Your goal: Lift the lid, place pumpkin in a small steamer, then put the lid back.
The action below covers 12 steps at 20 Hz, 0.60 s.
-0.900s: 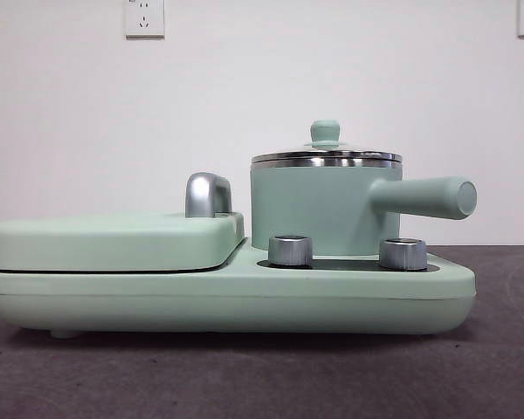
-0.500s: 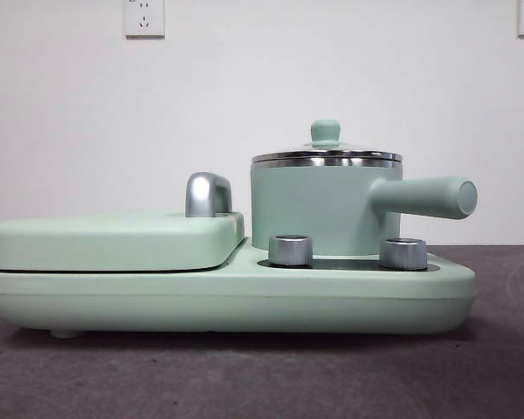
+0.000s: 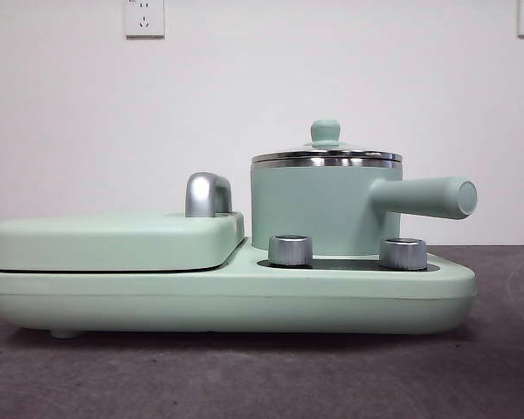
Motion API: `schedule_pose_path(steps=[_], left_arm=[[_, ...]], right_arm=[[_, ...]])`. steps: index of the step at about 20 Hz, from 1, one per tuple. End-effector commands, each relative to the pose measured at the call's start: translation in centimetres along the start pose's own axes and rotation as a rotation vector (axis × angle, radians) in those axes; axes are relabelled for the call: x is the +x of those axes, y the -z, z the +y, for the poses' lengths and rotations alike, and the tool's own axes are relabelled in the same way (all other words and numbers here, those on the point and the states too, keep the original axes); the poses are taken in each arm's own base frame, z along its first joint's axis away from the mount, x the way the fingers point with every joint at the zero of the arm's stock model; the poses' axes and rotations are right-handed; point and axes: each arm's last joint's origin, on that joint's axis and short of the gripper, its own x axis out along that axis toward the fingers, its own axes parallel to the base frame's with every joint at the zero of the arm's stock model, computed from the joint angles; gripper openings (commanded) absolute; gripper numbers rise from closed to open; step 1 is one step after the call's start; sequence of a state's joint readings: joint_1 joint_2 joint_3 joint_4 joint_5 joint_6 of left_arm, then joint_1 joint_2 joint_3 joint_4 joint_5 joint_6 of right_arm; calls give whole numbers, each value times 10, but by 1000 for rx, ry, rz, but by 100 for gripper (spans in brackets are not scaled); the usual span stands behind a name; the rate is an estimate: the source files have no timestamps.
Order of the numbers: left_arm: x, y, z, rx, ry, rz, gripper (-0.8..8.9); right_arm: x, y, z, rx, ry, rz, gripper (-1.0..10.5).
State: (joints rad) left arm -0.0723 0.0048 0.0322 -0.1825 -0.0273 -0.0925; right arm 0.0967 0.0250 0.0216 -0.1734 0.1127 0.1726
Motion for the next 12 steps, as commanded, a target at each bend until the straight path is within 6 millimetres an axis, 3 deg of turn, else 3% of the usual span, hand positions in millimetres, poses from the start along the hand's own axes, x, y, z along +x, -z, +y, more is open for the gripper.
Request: schedule_pose_path(steps=[1,12], left_arm=[[2,7,1,13,-5,21,6],[2,7,1,14,-5,21,6]], right_arm=[[1,2,0,-54,-15,-1,25],[0,3,3,-131,-137,5,25]])
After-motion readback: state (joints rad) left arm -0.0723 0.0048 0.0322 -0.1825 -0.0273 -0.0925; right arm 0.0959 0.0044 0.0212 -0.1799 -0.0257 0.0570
